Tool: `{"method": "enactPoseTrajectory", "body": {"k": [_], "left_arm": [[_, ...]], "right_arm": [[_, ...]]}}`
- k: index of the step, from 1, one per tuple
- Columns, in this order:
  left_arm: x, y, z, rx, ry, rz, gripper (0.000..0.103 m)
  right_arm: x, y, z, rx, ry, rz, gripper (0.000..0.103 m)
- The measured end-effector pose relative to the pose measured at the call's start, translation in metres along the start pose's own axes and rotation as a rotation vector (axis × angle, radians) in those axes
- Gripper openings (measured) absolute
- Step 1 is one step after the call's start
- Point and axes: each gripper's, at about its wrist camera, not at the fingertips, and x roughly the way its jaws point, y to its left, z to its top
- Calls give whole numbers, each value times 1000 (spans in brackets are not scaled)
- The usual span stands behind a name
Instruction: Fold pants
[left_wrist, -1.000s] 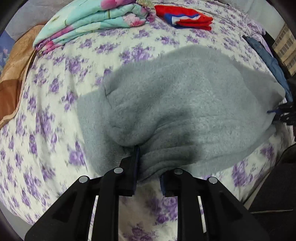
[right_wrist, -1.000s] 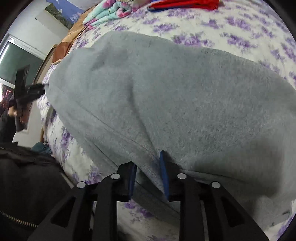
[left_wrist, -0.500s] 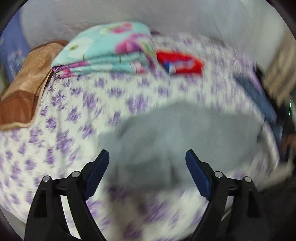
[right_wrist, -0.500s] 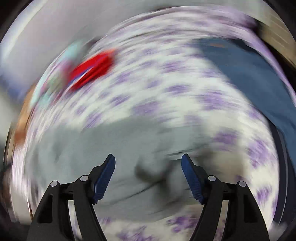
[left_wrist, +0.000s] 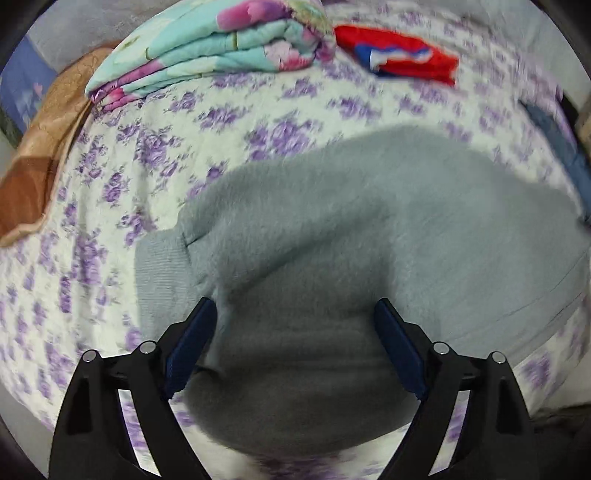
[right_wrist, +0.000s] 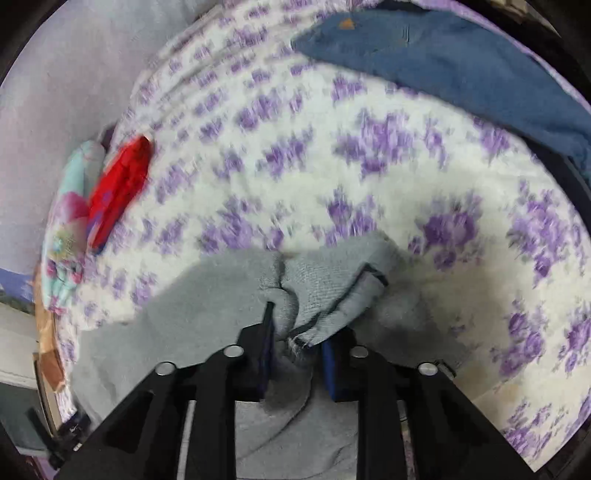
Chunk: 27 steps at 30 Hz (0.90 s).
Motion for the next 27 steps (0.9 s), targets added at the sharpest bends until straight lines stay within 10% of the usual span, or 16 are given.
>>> {"method": "enactPoseTrajectory", "body": {"k": [8,12,18,20,23,25,27], "left_arm": [[-2,4,-6,61,29,-41,84],[0,-2,-9,119,45,-32,83],[-31,4,-7,94,-10,-67,83],[-45,7,1,51,-70,-69,84],[-50,3,17,-8,-140,-43,87],[-41,-2,27,-47,-146,-30,88],[-25,-7,31,-70,-113,-6,88]], "right_arm": [[-42,-48,-31,32,44,20,25],[14,-56,-49,-101,23,-258,91],[-62,-12,-35,-208,-220,-326,89],[-58,19,-21,-290,-209,-226,89],[-11,90,-10,-429,-82,-8,65],[34,151,-16,-532,58,147,12],[76,214,-35,-602,171,256,9]]}}
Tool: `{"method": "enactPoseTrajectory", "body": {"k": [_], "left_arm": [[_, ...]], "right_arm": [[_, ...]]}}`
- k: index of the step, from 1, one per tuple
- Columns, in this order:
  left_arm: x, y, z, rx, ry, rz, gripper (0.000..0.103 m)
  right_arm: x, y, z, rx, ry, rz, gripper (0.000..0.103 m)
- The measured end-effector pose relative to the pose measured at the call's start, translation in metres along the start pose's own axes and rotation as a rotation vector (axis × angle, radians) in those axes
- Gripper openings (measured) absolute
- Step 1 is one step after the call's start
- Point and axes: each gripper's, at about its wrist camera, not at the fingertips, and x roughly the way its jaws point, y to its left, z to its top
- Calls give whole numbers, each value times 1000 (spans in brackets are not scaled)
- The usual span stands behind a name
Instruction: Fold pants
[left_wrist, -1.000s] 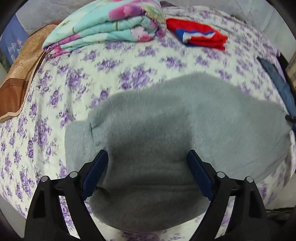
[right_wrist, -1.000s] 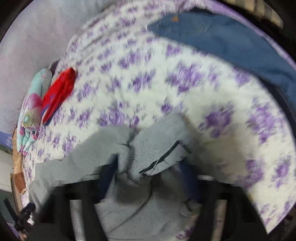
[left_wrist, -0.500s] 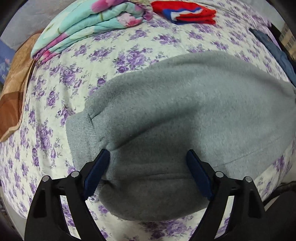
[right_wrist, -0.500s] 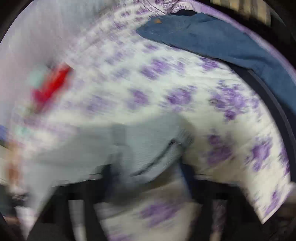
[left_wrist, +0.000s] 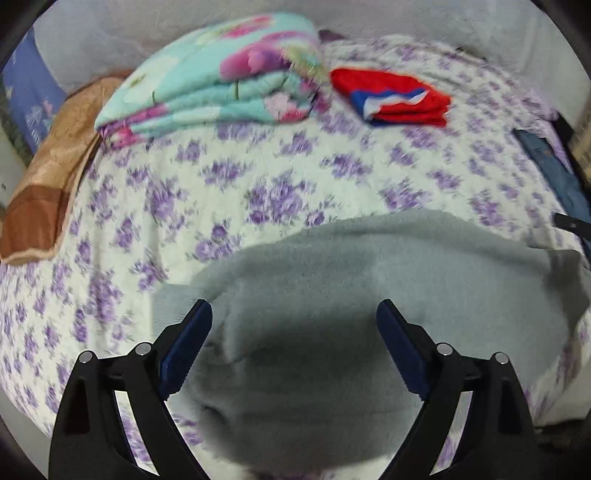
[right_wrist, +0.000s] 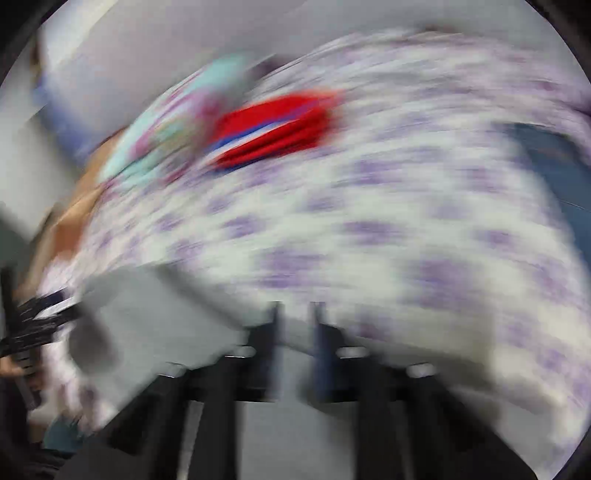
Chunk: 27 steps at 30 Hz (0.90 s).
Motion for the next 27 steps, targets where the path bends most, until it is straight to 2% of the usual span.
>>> {"method": "enactPoseTrajectory", "body": {"k": [2,3,4,6,8,10,13,15,16,17,18,19,20,21,24,27], "left_arm": [[19,-2,-8,-13,74,38,88],[23,-1,-12,-15,93,48,87],[21,-3,-18,-7,93,59,87],[12,-6,-19,14,69,88,86],[-2,-12,-12,21,21,90,86],[-13,-18,2,1,-39,69,86],[-9,-29,29,-54,-84,48,87],[5,-37,40,-82,-75,10,87],[21,-42,43,-87,-39,-8,87],[39,-46,43,-82,13,9,87],[61,-47,36,-77,96,62,87],[75,-45,29,-84,144,77,89],[80,-41,21,-107,142,55,89],[77,-37,15,-129,101,32,89],[71,-43,7,-63,79,57,89],[71,-38,6,-94,80,33,89]], "right_arm": [[44,38,16,-21,71,96,10],[58,50,21,-29,104,107,10],[73,61,21,-48,148,99,12],[101,88,7,-189,267,19,15],[99,107,-9,-371,238,-40,15],[95,111,-16,-428,234,-36,15],[89,105,-13,-412,249,-4,19],[88,100,-10,-401,264,21,20],[88,97,-7,-383,275,39,21],[87,93,-5,-360,284,58,22],[87,90,-3,-334,288,76,24],[84,86,0,-292,292,106,34],[81,81,8,-228,286,149,42],[79,78,12,-195,276,166,48],[86,86,32,-171,257,178,48],[115,103,37,-188,331,160,47]]}}
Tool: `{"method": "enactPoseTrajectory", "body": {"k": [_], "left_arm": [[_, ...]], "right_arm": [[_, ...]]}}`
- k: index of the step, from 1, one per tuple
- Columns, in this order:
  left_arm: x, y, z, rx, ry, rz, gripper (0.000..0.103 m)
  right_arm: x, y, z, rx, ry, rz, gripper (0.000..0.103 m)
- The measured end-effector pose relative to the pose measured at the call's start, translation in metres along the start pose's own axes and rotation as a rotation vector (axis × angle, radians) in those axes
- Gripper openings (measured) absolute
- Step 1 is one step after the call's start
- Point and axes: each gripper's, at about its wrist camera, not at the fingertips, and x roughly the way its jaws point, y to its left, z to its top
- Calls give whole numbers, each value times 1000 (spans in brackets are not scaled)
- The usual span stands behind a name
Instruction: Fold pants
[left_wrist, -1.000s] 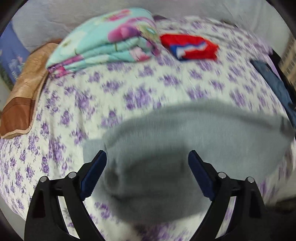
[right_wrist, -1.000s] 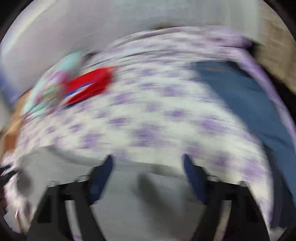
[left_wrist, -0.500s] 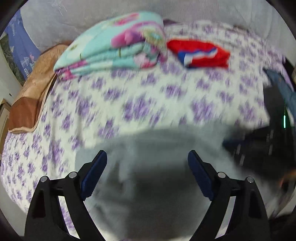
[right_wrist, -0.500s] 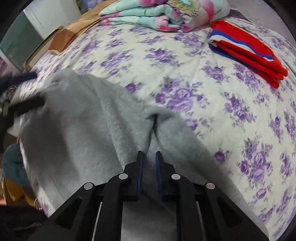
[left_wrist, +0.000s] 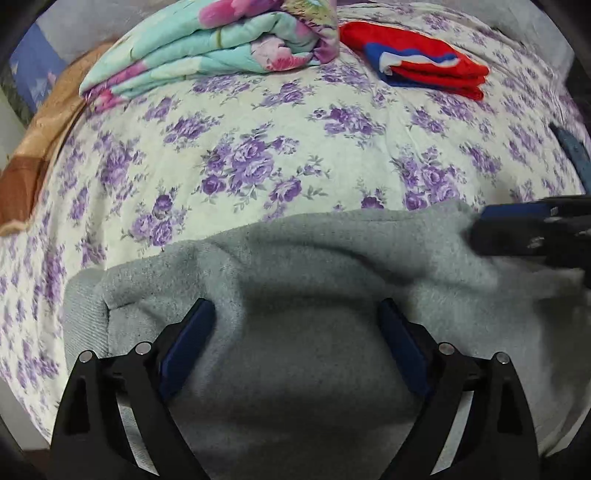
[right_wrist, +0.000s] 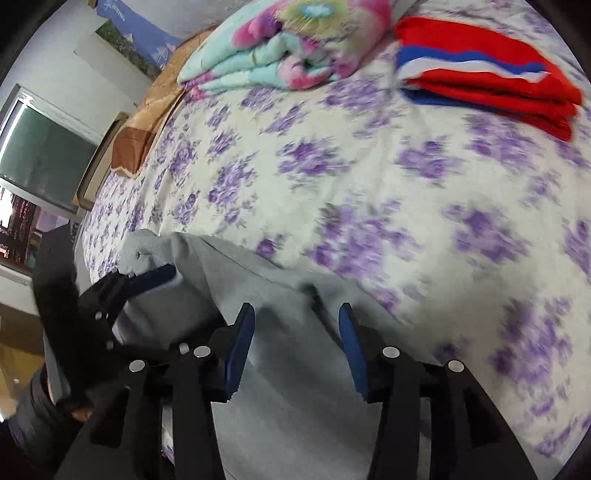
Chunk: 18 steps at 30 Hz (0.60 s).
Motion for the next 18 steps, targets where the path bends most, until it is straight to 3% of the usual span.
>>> {"method": "enactPoseTrajectory", "body": {"k": [5,6,7,10,12,14,16,18], "left_arm": [[0,3,-4,15,-20,-12,89],[0,4,-4,15,-21,-18,89],[-2,6,-5,14,-19,-27,89],[-17,15,-6,-10,-42,-64,89],[-23,20,-9,-13,-61,-50,89],[-12,23,-14,20,-30,22,89],[-7,26,-18,25,-26,19,89],[-16,27,-18,32,-24,18,89]], "right_arm": [[25,-3,14,98,53,0,30],[21,-6,18,102,43,-3,13],[11,-8,19,91,11,8,10],[-23,-14,24,82,-67,41,9],[-11,-9,31,25,-55,-44,9],[10,-5,37,-26,-34,-111,9],[26,-9,36,-71,-23,-124,8],[15,-13,34,-67,-40,-89,9]]}}
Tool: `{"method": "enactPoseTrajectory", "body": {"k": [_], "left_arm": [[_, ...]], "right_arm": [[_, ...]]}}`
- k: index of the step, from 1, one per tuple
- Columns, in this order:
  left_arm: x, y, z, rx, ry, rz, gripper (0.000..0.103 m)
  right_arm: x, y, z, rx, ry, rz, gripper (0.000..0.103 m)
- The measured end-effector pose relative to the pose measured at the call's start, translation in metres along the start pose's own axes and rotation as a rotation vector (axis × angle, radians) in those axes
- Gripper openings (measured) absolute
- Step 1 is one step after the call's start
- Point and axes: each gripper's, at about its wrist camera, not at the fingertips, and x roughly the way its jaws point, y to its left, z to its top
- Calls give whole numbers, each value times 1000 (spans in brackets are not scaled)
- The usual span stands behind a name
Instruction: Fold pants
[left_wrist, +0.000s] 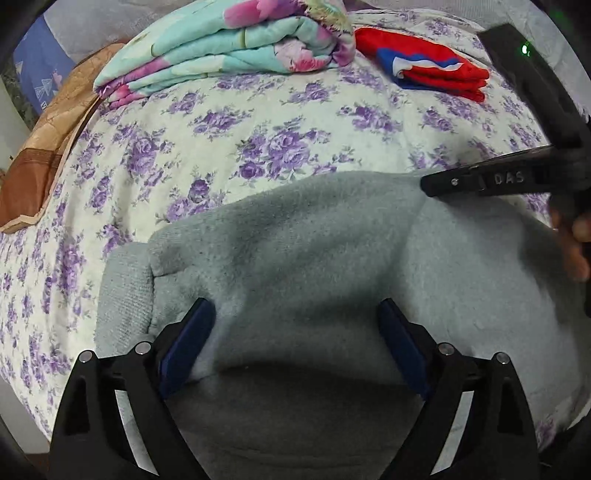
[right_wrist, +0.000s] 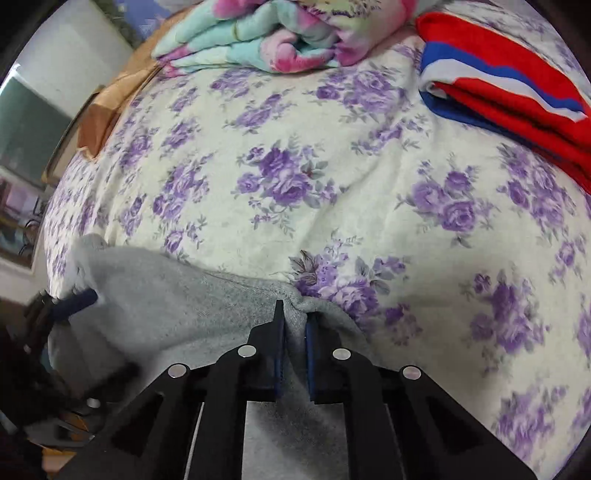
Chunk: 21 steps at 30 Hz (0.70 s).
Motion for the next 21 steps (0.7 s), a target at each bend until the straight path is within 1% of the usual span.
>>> {"method": "enactPoseTrajectory", "body": {"k": [1,2,3,4,5,6,7,8,9,10,11,12,13,14,15,17,18,19,20,21], "left_arm": [[-5,2,0,0,-1,-5,88],[-14,5,-1,-5,-11,-15,88],[-22,10,-2,-15,-28,-15,88],[-32,19,-5,-33,-49,-3,88],[-41,27,-8,-44,-64,-20,88],[-48,34,-12,-58,-78,-31,88],[-55,42,-17,-82,-88,-1,91],[-57,49,-21,-98,-85,24,91],[-56,56,-24,-115,-74,40,91],[-53,67,-30,-148,-57,42,91],[-47,74,-34,-177,-37,46,91],[-40,81,-38,-205,-10,54,94],[-29,89,-45,-238,15,37,96],[-23,93,-45,-248,20,22,97],[-16,96,-48,-250,29,13,98],[-19,97,-49,-233,20,16,98],[-23,96,-49,-214,19,23,98],[-26,94,-49,-196,19,26,98],[-34,94,-49,-165,12,32,98],[-38,95,-50,-157,7,37,98]], "right_arm": [[-9,-3,-1,9,-14,-3,16],[-26,-5,-2,18,-52,-48,23],[-46,-7,-5,18,-111,-112,36],[-63,-8,-9,14,-157,-154,36],[-77,-4,-15,-1,-170,-169,35],[-84,-2,-21,-23,-164,-162,26],[-87,6,-27,-57,-158,-144,19],[-84,23,-33,-109,-139,-112,18],[-75,37,-42,-158,-98,-67,15],[-63,43,-47,-181,-58,-60,8],[-47,38,-53,-186,-18,-119,7],[-36,24,-55,-155,-8,-198,7],[-30,6,-55,-112,-20,-249,0],[-27,-9,-56,-72,-42,-218,0],[-28,-9,-56,-60,-51,-213,0],[-34,11,-56,-127,-57,-286,0],[-42,24,-58,-175,-86,-316,5],[-51,29,-59,-181,-111,-320,11],[-64,33,-61,-160,-141,-298,17],[-75,33,-68,-142,-159,-267,33]]}}
